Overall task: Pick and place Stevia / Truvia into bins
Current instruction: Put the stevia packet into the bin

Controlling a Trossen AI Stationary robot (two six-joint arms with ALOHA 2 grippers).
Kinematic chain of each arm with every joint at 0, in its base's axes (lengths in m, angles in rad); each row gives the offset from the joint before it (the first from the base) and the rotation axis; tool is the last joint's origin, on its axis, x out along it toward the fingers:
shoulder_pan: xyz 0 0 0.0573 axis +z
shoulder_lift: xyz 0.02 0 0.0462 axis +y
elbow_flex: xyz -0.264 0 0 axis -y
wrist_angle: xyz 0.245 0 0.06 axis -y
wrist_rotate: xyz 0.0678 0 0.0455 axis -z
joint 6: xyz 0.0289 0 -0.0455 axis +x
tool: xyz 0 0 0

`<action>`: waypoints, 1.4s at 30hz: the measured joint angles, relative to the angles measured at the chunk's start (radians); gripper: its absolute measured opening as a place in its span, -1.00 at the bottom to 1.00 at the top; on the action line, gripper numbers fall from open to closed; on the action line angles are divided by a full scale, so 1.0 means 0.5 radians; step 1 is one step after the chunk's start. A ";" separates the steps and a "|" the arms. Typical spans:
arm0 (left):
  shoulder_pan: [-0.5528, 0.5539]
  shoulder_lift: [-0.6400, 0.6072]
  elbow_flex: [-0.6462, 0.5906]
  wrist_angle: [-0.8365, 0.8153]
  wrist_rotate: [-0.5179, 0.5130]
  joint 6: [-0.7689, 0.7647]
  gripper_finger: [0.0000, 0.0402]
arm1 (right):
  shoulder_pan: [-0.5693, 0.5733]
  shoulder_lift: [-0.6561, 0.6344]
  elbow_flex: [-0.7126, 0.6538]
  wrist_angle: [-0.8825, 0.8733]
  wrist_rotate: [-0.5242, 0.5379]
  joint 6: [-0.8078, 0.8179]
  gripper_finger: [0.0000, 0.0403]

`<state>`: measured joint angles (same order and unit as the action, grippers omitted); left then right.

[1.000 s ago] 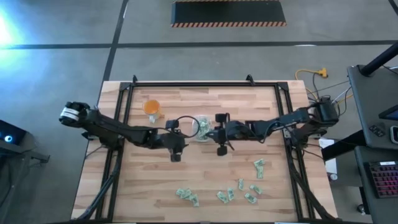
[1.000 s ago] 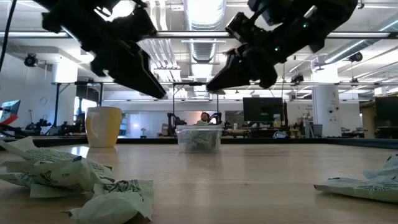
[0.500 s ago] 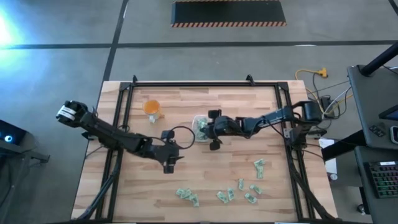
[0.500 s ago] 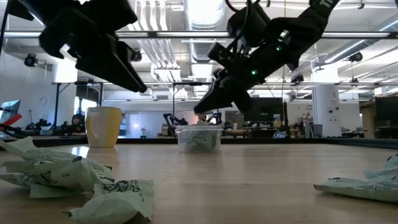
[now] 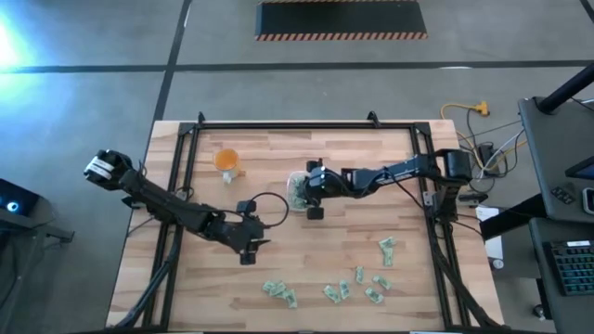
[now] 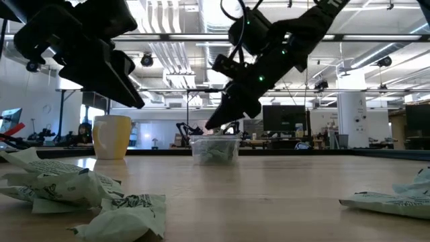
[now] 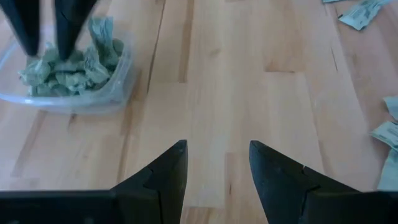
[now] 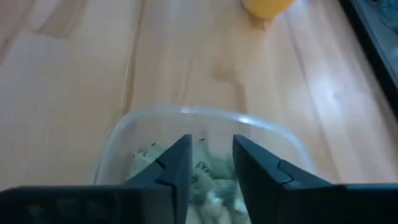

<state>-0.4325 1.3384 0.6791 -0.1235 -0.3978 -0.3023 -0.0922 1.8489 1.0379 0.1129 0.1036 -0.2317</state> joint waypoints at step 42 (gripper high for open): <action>-0.438 0.698 0.014 0.999 0.486 -0.120 -0.22 | 0.273 -0.390 0.097 -0.950 -0.169 0.241 -0.30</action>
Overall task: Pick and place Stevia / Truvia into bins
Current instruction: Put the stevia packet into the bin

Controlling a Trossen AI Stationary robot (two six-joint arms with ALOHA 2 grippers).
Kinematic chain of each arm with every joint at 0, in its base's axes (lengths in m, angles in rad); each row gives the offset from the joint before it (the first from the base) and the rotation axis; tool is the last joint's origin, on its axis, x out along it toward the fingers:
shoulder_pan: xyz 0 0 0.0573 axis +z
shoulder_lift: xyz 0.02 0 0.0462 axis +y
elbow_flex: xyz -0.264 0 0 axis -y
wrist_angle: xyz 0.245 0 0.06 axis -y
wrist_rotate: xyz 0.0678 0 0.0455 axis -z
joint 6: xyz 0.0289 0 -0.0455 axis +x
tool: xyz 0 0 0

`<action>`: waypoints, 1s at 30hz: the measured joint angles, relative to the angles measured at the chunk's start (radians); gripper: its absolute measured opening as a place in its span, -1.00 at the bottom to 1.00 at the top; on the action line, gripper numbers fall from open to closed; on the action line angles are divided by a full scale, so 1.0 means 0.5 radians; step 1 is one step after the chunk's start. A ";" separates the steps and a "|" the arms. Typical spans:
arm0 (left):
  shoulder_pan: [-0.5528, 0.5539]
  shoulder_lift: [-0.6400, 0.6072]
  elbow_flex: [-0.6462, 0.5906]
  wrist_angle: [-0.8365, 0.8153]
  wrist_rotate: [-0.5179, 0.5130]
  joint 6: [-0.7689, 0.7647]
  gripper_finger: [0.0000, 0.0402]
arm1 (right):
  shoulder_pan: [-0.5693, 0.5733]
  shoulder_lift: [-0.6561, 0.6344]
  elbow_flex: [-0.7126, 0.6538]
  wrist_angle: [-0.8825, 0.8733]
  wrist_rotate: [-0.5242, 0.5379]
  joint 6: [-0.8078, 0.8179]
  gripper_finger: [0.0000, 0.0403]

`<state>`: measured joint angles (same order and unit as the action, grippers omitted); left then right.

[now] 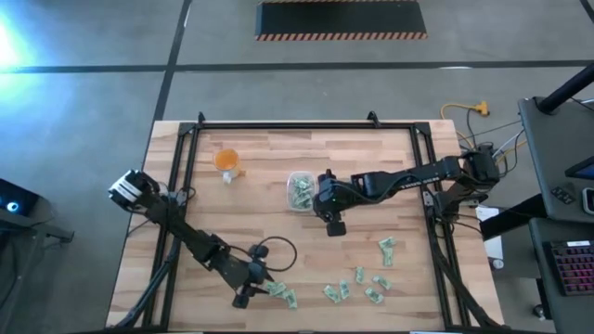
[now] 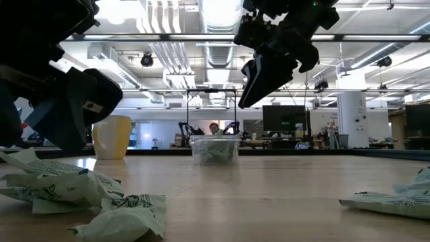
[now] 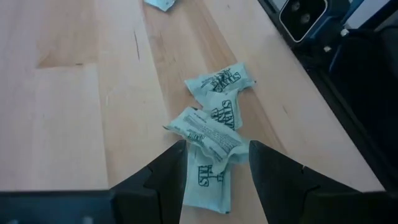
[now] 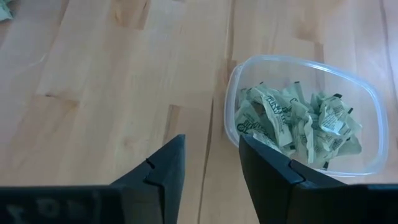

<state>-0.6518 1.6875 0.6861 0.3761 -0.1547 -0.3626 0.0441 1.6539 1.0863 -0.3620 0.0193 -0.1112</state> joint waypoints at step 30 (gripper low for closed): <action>0.000 0.020 -0.011 0.028 -0.021 -0.025 -0.32 | -0.001 0.001 -0.001 0.000 -0.003 0.015 -0.36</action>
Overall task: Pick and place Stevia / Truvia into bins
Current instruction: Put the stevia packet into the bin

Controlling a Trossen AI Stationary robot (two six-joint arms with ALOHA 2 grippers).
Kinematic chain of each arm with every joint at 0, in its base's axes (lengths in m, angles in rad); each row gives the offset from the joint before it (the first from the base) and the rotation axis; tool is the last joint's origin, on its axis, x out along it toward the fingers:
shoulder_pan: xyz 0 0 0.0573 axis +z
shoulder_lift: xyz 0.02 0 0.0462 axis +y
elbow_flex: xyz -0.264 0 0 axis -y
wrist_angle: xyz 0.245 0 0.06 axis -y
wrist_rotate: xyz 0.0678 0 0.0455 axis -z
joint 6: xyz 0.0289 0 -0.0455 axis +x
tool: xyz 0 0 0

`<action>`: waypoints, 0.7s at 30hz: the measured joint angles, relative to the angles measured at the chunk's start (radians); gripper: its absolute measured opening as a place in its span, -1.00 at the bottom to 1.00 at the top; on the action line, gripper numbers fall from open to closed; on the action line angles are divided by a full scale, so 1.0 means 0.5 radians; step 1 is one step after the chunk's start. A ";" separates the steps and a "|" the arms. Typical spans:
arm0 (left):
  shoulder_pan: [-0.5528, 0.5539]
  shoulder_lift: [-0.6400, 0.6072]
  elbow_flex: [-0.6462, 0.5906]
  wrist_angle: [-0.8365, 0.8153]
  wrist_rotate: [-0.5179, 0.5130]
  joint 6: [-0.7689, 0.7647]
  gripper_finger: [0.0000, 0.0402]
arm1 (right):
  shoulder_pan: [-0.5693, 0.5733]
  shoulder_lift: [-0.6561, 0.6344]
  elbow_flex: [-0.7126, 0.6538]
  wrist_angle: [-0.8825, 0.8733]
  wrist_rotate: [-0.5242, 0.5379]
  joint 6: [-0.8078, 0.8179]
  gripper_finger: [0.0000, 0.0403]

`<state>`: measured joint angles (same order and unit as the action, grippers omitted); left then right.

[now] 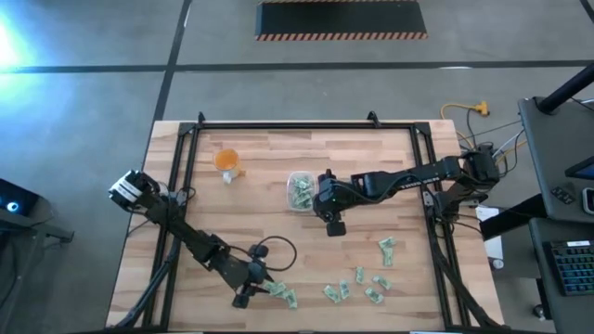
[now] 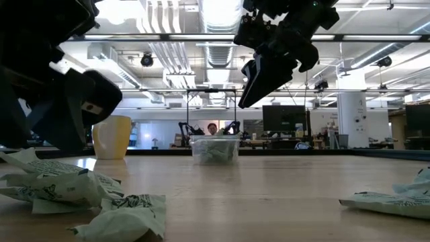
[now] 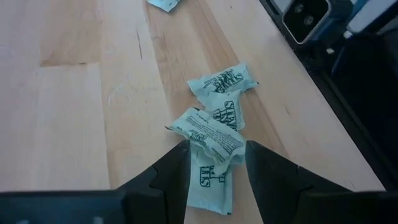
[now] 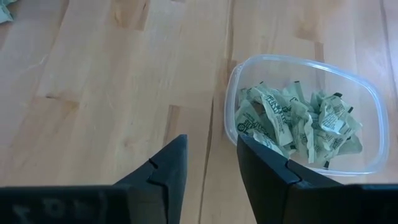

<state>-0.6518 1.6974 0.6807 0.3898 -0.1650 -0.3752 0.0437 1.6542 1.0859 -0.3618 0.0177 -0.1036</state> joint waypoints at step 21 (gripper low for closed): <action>0.002 0.117 0.006 0.079 0.007 -0.023 -0.32 | 0.000 0.002 0.000 0.000 -0.001 -0.001 -0.36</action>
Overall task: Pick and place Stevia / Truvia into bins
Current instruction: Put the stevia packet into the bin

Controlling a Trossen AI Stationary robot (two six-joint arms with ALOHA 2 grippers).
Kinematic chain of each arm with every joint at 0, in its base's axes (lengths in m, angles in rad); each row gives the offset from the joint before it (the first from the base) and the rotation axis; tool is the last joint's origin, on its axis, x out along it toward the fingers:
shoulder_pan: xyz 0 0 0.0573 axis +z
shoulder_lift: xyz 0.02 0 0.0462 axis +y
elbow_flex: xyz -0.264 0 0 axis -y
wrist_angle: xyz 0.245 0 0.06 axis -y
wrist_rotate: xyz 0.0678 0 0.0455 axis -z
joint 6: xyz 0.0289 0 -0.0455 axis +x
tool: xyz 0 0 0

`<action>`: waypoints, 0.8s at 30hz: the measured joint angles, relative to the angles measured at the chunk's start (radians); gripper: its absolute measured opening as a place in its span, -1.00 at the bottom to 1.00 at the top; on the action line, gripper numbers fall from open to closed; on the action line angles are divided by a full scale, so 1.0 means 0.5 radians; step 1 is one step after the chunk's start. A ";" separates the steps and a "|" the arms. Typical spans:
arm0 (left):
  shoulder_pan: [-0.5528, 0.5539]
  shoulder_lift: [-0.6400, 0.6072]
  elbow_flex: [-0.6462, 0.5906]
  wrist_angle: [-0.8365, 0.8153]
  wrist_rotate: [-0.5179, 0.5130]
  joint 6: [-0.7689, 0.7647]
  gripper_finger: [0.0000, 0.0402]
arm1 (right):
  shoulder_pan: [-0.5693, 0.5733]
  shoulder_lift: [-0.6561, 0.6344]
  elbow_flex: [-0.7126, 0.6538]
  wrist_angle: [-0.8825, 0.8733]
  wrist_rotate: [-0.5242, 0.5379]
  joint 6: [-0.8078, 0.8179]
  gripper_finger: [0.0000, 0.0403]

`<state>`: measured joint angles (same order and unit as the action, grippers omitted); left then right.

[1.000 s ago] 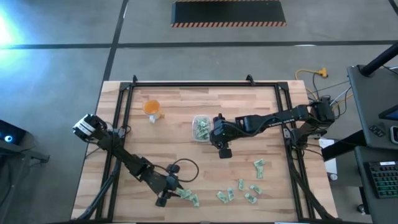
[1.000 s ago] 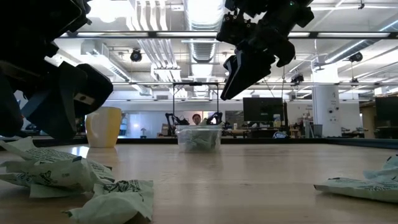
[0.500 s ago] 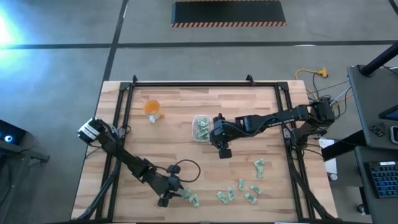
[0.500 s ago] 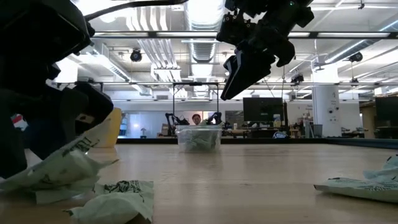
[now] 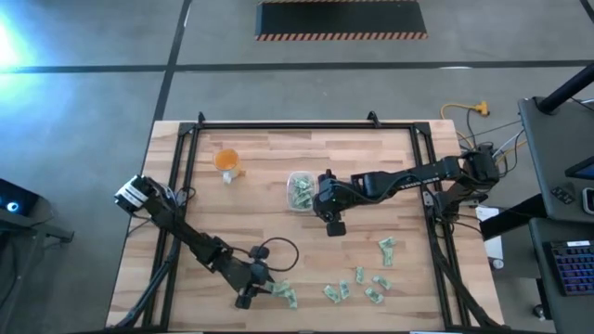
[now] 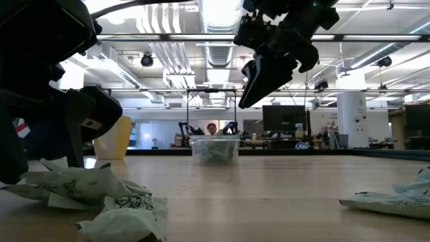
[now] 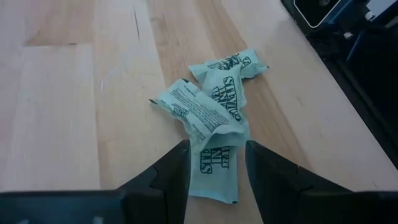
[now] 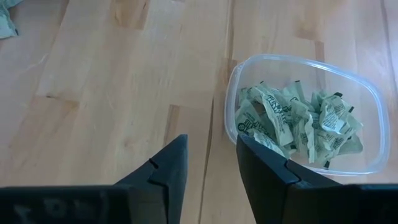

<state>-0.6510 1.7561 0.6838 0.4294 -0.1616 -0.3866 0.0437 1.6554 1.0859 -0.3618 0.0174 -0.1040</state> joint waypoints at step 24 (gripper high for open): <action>0.008 -0.002 -0.004 0.024 -0.110 0.070 -0.32 | 0.000 0.000 0.000 0.000 0.001 0.000 -0.40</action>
<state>-0.6472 1.7554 0.6819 0.4416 -0.2168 -0.3516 0.0437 1.6554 1.0859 -0.3618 0.0177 -0.1040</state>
